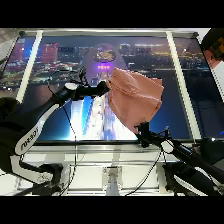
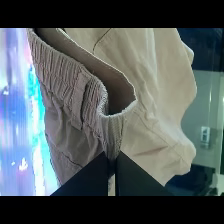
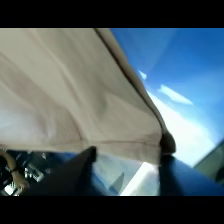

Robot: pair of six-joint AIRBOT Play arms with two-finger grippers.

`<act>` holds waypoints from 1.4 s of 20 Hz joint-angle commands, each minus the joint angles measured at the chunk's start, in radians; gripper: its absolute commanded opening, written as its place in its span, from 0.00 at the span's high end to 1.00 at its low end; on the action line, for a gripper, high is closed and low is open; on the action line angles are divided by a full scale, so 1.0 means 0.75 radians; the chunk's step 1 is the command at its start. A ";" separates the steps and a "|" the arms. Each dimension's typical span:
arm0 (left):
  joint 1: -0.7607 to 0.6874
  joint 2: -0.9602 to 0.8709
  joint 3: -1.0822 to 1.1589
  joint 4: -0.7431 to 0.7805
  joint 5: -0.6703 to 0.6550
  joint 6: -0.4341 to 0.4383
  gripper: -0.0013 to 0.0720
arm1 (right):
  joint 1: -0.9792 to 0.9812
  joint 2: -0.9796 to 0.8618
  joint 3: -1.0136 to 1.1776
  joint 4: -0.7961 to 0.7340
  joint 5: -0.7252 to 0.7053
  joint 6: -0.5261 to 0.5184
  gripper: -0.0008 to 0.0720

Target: Fold the clothes and pants, and hang the long-sleeved shirts on hangers.

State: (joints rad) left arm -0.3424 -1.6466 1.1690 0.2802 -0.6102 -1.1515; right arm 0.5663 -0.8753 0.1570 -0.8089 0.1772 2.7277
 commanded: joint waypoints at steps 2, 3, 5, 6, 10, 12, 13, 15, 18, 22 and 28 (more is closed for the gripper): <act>-0.001 0.000 0.001 0.003 -0.008 0.000 0.96 | 0.001 -0.027 0.002 -0.001 -0.079 0.005 0.84; -0.001 0.000 0.001 0.006 0.003 -0.001 0.96 | 0.001 -0.027 0.002 0.001 -0.101 0.006 0.98; -0.006 0.005 -0.003 0.013 0.086 -0.058 0.97 | 0.001 -0.027 0.002 0.001 -0.190 0.006 0.97; -0.012 0.016 -0.010 0.048 0.171 -0.135 0.97 | 0.001 -0.027 0.002 0.000 -0.261 0.006 0.97; -0.055 0.070 -0.073 0.276 0.338 -0.411 0.97 | -0.004 -0.027 0.002 -0.011 -0.446 0.001 0.97; -0.096 0.115 -0.153 0.362 0.427 -0.541 0.97 | -0.040 -0.027 0.002 -0.043 -0.433 0.001 0.98; -0.115 0.148 -0.215 0.364 0.508 -0.603 0.97 | -0.066 -0.027 0.002 -0.058 -0.433 0.001 0.98; -0.138 0.214 -0.342 0.364 0.612 -0.695 0.97 | -0.135 -0.027 0.002 -0.096 -0.431 0.000 0.98; -0.162 0.311 -0.519 0.360 0.655 -0.791 0.97 | -0.221 -0.027 0.030 -0.199 -0.336 -0.021 0.98; -0.255 0.440 -0.696 0.359 0.883 -0.947 0.97 | -0.375 -0.028 0.170 -0.256 -0.057 -0.292 0.98; -0.311 0.512 -0.768 0.359 0.954 -0.949 0.97 | -0.671 -0.088 0.361 -0.253 0.355 -0.698 0.98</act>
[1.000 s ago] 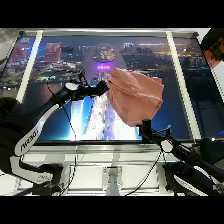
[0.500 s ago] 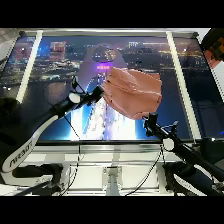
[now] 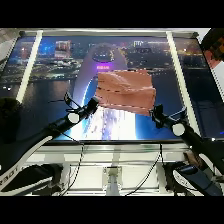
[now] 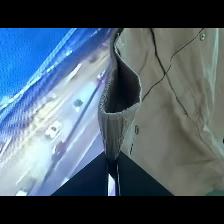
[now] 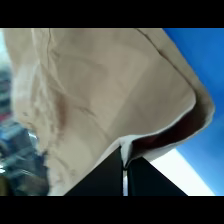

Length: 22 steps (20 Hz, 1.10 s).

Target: Fold the clothes and pants, and hang the long-sleeved shirts on hangers.

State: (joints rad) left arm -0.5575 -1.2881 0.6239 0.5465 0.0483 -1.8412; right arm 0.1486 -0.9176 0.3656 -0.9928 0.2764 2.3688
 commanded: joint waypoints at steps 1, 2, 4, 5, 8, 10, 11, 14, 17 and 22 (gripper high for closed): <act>-0.024 0.034 -0.043 0.004 0.076 -0.029 0.97 | -0.127 -0.053 0.106 -0.006 0.256 -0.243 0.98; -0.024 0.037 -0.043 0.004 0.077 -0.030 0.97 | -0.122 -0.070 0.132 0.004 0.285 -0.289 0.98; -0.031 0.070 -0.035 0.005 0.108 -0.030 0.97 | -0.096 -0.083 0.192 0.050 0.339 -0.419 0.98; -0.039 0.094 -0.028 0.005 0.154 -0.029 0.97 | -0.084 -0.083 0.228 0.057 0.348 -0.441 0.98; -0.038 0.145 0.071 0.075 0.212 -0.028 0.97 | -0.081 -0.099 0.388 0.061 0.352 -0.507 0.98; -0.037 0.139 0.208 0.244 0.235 -0.028 0.96 | -0.081 -0.141 0.539 0.061 0.366 -0.558 0.98; -0.034 0.129 0.285 0.304 0.254 -0.028 0.96 | -0.081 -0.173 0.622 0.061 0.367 -0.573 0.98; -0.013 0.071 0.495 0.332 0.294 -0.028 0.96 | -0.081 -0.296 0.883 0.062 0.367 -0.605 0.98; 0.020 -0.018 0.688 0.345 0.295 -0.028 0.96 | -0.081 -0.425 1.144 0.062 0.376 -0.606 0.98; 0.052 -0.221 1.016 0.345 0.294 -0.028 0.97 | -0.082 -0.605 1.580 0.062 0.375 -0.606 0.98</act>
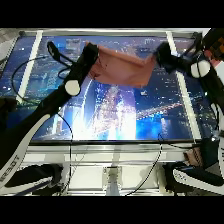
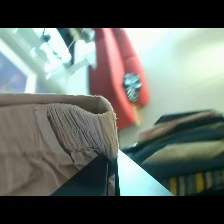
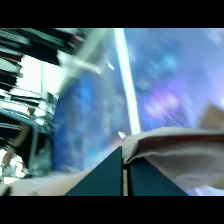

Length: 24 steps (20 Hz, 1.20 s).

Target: Fold the clothes and pants, and hang the long-sleeved shirts on hangers.

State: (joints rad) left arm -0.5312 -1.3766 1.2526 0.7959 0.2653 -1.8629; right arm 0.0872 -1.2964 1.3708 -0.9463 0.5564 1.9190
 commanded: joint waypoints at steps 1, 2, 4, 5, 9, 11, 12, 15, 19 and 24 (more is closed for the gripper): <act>0.026 -0.139 0.236 0.013 0.003 0.000 0.97 | 0.000 -0.137 0.327 -0.002 -0.002 -0.009 0.98; 0.030 -0.172 0.295 0.013 -0.001 0.000 0.96 | 0.000 -0.171 0.404 -0.002 -0.014 -0.041 0.98; 0.041 -0.232 0.415 0.022 -0.028 -0.001 0.97 | -0.001 -0.238 0.547 -0.009 -0.043 -0.049 0.98; 0.050 -0.258 0.473 0.022 -0.077 0.000 0.97 | -0.008 -0.270 0.615 -0.020 -0.047 -0.049 0.98; 0.100 -0.369 0.669 0.021 -0.237 0.000 0.97 | -0.024 -0.364 0.813 -0.080 -0.070 -0.079 0.98; 0.136 -0.422 0.744 0.020 -0.373 -0.001 0.97 | -0.034 -0.406 0.882 -0.096 -0.104 -0.108 0.98; 0.150 -0.445 0.770 0.020 -0.425 -0.001 0.97 | -0.036 -0.416 0.884 -0.098 -0.149 -0.108 0.98; 0.180 -0.478 0.781 0.016 -0.467 0.000 0.97 | -0.042 -0.453 0.884 -0.103 -0.201 -0.108 0.98; 0.216 -0.494 0.781 0.016 -0.655 0.064 0.96 | -0.058 -0.489 0.883 -0.106 -0.141 -0.109 0.98; 0.271 -0.520 0.777 0.022 -0.882 0.155 0.97 | -0.093 -0.492 0.862 -0.149 0.190 -0.091 0.98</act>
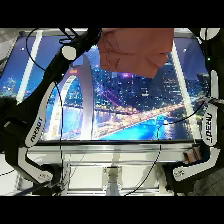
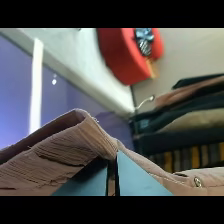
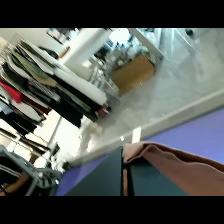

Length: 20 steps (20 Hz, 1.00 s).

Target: Fold the clothes and pants, and hang the long-sleeved shirts on hangers.

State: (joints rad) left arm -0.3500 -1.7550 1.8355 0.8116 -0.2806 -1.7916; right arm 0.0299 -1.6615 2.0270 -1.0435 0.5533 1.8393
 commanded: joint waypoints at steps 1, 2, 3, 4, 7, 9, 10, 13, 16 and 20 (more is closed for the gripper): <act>0.031 -0.019 -0.001 0.002 -0.165 0.070 0.97 | -0.018 -0.004 -0.031 -0.026 0.241 0.038 0.98; 0.033 -0.019 -0.001 0.002 -0.172 0.070 0.97 | -0.014 -0.004 -0.046 -0.040 0.281 0.066 0.98; 0.033 -0.019 -0.001 0.019 -0.188 0.070 0.97 | -0.009 -0.004 -0.064 -0.061 0.322 0.104 0.98; 0.033 -0.019 -0.002 0.058 -0.225 0.069 0.97 | -0.001 -0.001 -0.088 -0.083 0.357 0.122 0.98; 0.021 0.005 -0.058 0.198 -0.314 0.025 0.97 | 0.037 0.063 -0.219 -0.152 0.391 0.130 0.98; 0.019 0.059 -0.168 0.338 -0.316 -0.071 0.97 | 0.053 0.154 -0.354 -0.158 0.396 0.130 0.98; 0.019 0.097 -0.239 0.410 -0.317 -0.091 0.97 | 0.063 0.209 -0.438 -0.155 0.398 0.130 0.98; 0.021 0.259 -0.541 0.532 -0.316 -0.120 0.97 | 0.106 0.384 -0.718 -0.161 0.395 0.129 0.98; 0.021 0.427 -0.853 0.565 -0.308 -0.119 0.97 | 0.159 0.576 -1.027 -0.160 0.356 0.162 0.98; 0.009 0.616 -1.184 0.563 -0.300 -0.120 0.97 | 0.251 0.793 -1.374 -0.157 0.359 0.253 0.98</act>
State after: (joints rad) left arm -0.3370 -1.3891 1.1179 1.2110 -0.5068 -1.8771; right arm 0.1741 -1.1767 1.1725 -1.1625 0.8223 1.9781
